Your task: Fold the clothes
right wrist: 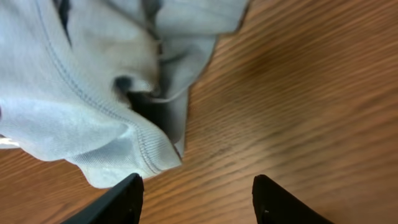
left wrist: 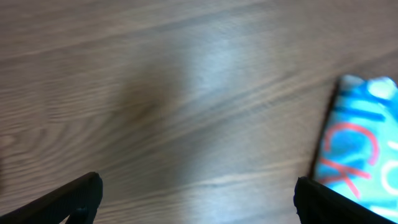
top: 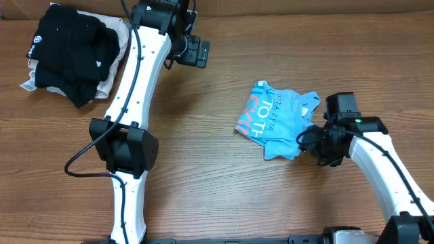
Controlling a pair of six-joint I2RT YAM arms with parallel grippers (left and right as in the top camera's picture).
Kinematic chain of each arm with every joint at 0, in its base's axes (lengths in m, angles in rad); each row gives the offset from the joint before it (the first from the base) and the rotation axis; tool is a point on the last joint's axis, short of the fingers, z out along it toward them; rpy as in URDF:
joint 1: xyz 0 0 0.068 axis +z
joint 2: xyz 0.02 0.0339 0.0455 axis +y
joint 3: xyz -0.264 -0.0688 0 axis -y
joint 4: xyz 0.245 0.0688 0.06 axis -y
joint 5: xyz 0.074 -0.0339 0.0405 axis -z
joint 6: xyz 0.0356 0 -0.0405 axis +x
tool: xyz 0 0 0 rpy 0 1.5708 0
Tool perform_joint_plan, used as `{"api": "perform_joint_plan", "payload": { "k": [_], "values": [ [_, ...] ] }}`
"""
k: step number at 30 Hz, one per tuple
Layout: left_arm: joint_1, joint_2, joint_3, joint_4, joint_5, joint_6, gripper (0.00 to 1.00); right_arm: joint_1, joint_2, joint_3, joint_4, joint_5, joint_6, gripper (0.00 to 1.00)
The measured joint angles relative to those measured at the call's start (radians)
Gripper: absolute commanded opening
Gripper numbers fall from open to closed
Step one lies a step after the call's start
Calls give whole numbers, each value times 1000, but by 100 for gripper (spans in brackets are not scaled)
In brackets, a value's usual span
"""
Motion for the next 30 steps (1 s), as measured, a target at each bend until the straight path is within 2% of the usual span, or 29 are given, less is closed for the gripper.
{"api": "perform_joint_plan", "payload": {
  "k": [2,3,5,7,9,13,20,30],
  "values": [
    [-8,0,0,-14,45,18,100,-25,-3,39,-30,-2,-7,65],
    [-18,0,0,-22,70,32,100,-43,-9,74,-43,-8,-18,70],
    [-49,0,0,-41,122,63,100,-77,-28,150,-70,-29,-46,86],
    [-89,0,0,-57,158,97,100,-105,-50,222,-84,-46,-60,94],
    [-141,0,0,-71,187,138,100,-132,-71,291,-101,-61,-81,98],
    [-273,0,-18,-46,212,217,100,-177,-99,365,-117,-72,-107,100],
    [-456,0,-171,110,174,295,100,-271,-98,367,-160,-84,-118,100],
    [-499,6,-482,415,90,351,100,-393,-97,367,-198,-87,-129,100]
  ]
}}
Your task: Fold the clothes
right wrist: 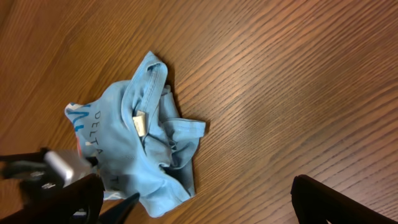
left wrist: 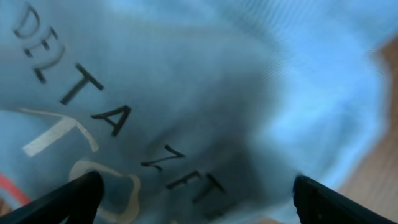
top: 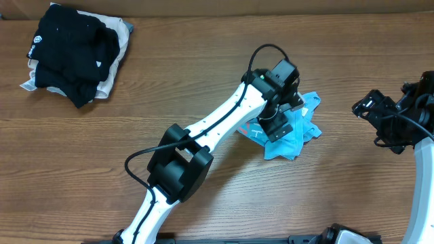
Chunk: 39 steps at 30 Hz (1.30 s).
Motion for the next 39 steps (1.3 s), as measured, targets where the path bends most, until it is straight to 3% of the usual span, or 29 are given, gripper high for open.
{"api": "perform_joint_plan", "payload": {
  "k": [6,14,21,28,33,39],
  "values": [
    [37,1,-123,93,-108,3,100,0,0,0,0,0,-11,100],
    [150,-17,-174,93,-151,3,100,0,0,0,-1,0,-22,100],
    [267,-28,-174,183,-404,3,100,0,0,0,-2,-1,-26,100],
    [315,-15,-77,92,-584,19,100,0,0,0,-2,-16,-30,100],
    [263,-14,104,-111,-551,29,100,0,0,0,-3,-26,-42,100],
    [179,-16,225,-327,-310,57,100,0,0,0,-3,-27,-56,100]
  ]
}}
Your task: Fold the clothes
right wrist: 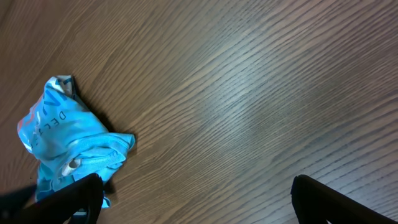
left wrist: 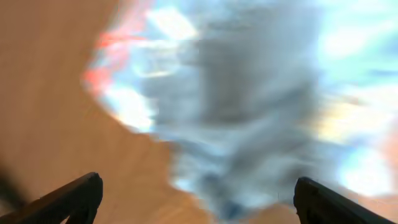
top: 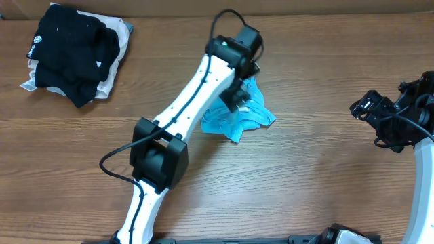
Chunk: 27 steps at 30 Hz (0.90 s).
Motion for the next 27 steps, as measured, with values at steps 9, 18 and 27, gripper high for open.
{"api": "perform_joint_plan", "payload": {
  "k": [9,18,27],
  "values": [
    [-25,0,-134,26,224,93,100,0,0,0,1,-1,-24,100],
    [-25,-16,-369,178,275,151,100,0,0,0,1,-2,-26,100],
    [-25,-64,-491,440,205,156,62,0,0,0,0,-3,-27,100]
  ]
}}
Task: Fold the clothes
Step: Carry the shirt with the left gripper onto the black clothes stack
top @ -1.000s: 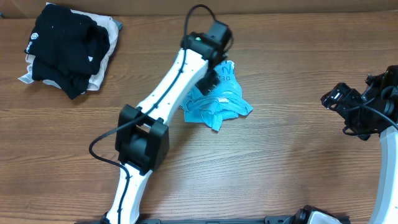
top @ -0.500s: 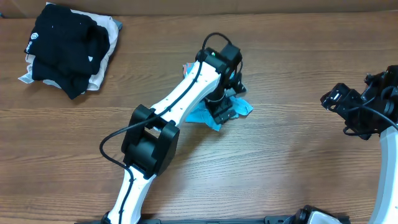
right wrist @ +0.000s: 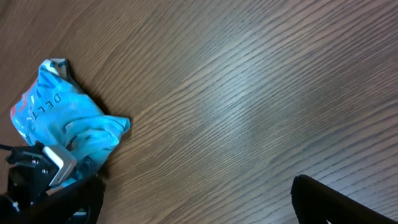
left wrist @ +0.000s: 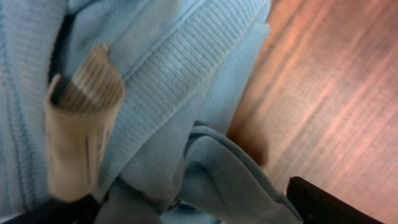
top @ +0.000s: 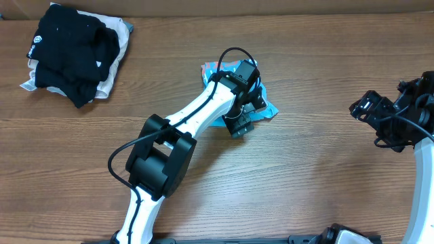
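Observation:
A crumpled light-blue shirt (top: 263, 106) with printed letters lies at the table's middle. It also shows small at the left of the right wrist view as the blue shirt (right wrist: 59, 121). My left gripper (top: 240, 122) is down on its near edge. Up close, ribbed blue cloth (left wrist: 186, 81) and a tan neck label (left wrist: 81, 124) fill the view. The left gripper (left wrist: 193, 214) stands open with cloth bunched between its wide-set fingers. My right gripper (top: 371, 114) hovers open at the far right, well apart from the shirt. The right gripper (right wrist: 196, 208) holds nothing.
A pile of black clothes (top: 68, 47) on light cloth sits at the back left corner. The left arm (top: 196, 115) stretches diagonally from the front left across the wooden table (top: 325, 183) to the shirt.
My left gripper has moved from the shirt's far side to its near edge. The shirt has changed shape, now reaching further back-left. The right arm has not moved.
First my right gripper was open at the shirt's right edge while the left hovered far off at the back. Then the right was withdrawn to the far right and the left sat on the shirt. Later the shirt lay further left, more bunched, and stays there now.

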Controlling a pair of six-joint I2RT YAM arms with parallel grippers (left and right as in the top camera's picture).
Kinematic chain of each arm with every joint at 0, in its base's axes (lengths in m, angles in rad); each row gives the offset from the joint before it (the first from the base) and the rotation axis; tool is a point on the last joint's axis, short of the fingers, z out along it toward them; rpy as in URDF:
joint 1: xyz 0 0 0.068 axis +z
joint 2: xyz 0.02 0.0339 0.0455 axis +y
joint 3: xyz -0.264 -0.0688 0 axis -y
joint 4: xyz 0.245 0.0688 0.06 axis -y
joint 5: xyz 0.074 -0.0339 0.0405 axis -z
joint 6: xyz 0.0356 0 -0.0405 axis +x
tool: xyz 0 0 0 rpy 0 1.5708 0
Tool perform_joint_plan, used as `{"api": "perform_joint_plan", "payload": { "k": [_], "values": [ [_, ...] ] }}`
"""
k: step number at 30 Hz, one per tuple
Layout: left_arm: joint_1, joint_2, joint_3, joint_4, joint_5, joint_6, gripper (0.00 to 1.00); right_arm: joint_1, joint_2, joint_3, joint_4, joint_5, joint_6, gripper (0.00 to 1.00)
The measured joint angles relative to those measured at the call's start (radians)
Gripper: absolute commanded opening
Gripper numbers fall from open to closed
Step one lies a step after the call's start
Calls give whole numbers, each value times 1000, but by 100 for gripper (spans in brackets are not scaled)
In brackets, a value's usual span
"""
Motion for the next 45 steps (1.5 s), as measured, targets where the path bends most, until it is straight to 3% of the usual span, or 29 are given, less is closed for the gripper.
{"api": "perform_joint_plan", "payload": {
  "k": [6,8,11,23,27,34,40,45],
  "values": [
    [5,-1,-18,95,-57,17,41,0,0,0,0,0,0,100],
    [6,0,-20,123,-69,18,30,0,0,0,0,0,-3,100],
    [12,1,-20,147,-79,19,4,0,0,0,0,0,-4,100],
    [14,0,-18,152,-77,-11,4,0,0,0,0,0,-11,100],
    [19,13,28,82,-80,-48,4,0,0,0,0,0,-15,100],
    [53,60,271,-161,-130,-70,4,0,0,0,0,0,-15,100],
    [70,62,557,-321,-286,-76,4,0,0,0,0,0,-17,100],
    [81,62,762,-369,-427,-86,4,0,0,0,0,0,-26,100]
  ]
}}
